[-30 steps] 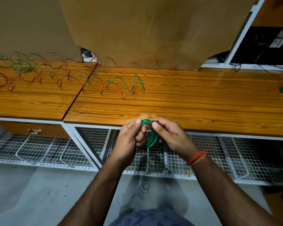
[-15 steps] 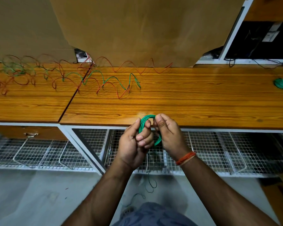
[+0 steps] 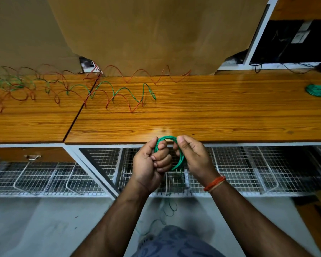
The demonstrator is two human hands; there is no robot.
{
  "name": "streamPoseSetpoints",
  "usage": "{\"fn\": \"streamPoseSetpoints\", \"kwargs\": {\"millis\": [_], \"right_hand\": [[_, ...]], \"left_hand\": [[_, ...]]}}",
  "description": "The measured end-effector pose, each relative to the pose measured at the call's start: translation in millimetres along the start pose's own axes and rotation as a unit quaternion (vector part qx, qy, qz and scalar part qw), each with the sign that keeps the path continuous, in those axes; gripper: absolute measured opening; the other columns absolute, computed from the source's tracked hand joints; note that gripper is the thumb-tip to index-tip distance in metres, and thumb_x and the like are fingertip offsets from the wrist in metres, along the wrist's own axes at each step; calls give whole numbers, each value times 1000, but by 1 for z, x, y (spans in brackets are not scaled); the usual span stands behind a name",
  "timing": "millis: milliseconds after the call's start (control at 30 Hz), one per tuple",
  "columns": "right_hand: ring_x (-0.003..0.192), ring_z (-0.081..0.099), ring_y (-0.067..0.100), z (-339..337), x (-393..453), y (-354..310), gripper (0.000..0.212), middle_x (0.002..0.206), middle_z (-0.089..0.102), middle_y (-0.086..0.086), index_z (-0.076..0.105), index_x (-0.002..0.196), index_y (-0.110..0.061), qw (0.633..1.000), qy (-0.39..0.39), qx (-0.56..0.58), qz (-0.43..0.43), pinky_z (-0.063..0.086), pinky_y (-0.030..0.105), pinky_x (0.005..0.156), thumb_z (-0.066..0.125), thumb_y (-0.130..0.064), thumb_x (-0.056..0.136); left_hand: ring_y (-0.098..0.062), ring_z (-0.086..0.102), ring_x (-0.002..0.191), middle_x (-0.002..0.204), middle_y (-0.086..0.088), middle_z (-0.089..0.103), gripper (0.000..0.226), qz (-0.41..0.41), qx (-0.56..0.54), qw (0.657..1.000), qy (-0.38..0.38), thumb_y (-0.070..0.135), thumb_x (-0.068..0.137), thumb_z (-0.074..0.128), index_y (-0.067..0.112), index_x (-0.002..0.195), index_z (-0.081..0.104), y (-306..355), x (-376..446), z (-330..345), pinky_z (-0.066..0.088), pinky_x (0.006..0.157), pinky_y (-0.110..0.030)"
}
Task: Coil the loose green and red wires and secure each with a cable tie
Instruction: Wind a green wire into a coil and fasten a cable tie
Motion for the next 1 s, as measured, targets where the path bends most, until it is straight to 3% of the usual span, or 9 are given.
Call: {"fn": "streamPoseSetpoints", "kwargs": {"millis": [100, 233, 300, 467, 633, 800, 1000], "right_hand": [[63, 46, 10, -15, -3, 7, 41, 69, 55, -4, 64, 94, -3, 999, -10, 39, 27, 39, 23, 58, 42, -35, 109], [71, 56, 4, -37, -5, 22, 8, 78, 64, -8, 68, 98, -12, 998, -7, -20, 55, 46, 18, 67, 62, -7, 100], [77, 59, 4, -50, -8, 32, 16, 85, 65, -2, 67, 98, -14, 997, 22, -35, 66, 49, 18, 73, 67, 1, 94], [78, 64, 11, -73, -21, 49, 16, 85, 69, 4, 70, 97, -16, 992, 60, -77, 81, 56, 26, 74, 73, -1, 91], [81, 66, 4, -74, -27, 40, 14, 89, 74, -1, 76, 93, -19, 984, 81, -154, 42, 51, 15, 72, 73, -5, 91], [89, 63, 7, -61, -25, 22, 11, 93, 67, -6, 77, 94, -22, 973, 41, -227, -10, 49, 15, 74, 73, -12, 93], [88, 62, 11, -35, -20, -4, 9, 92, 63, -7, 78, 97, -17, 961, -38, -264, -80, 49, 19, 75, 72, -12, 94]], "left_hand": [[-5, 7, 42, 48, 13, 19, 35, 9, -8, 1000, -7, 31, 97, 39, 18, 68, 53, 6, -1, -1, 9, 38, -16], [-5, 7, 42, 49, 12, 18, 32, 34, -17, 999, 5, 29, 96, 41, 18, 68, 51, 21, -1, -5, 11, 37, -16], [-6, 7, 42, 45, 12, 27, 30, 54, -24, 998, 11, 29, 96, 42, 19, 68, 51, 29, -1, -9, 13, 35, -16], [-5, 6, 44, 44, 11, 28, 28, 106, -33, 993, 39, 29, 95, 44, 20, 68, 49, 50, -1, -19, 10, 37, -17], [-3, 15, 36, 45, 11, 26, 33, 129, -21, 988, 79, 28, 103, 39, 20, 71, 47, 54, -2, -27, 14, 34, -16], [-1, 23, 35, 47, 12, 27, 33, 157, 11, 983, 97, 27, 108, 33, 20, 78, 44, 58, -1, -30, 14, 37, -17], [-5, 28, 42, 54, 8, 32, 30, 219, 155, 958, 102, 23, 111, 30, 16, 85, 45, 55, -3, -28, 23, 42, -19]]}}
Point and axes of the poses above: each hand's wrist, its own x-axis towards the middle knuckle, its own z-axis out of the palm, y = z × x, the point moved 5 cm from there along x, towards the middle knuckle
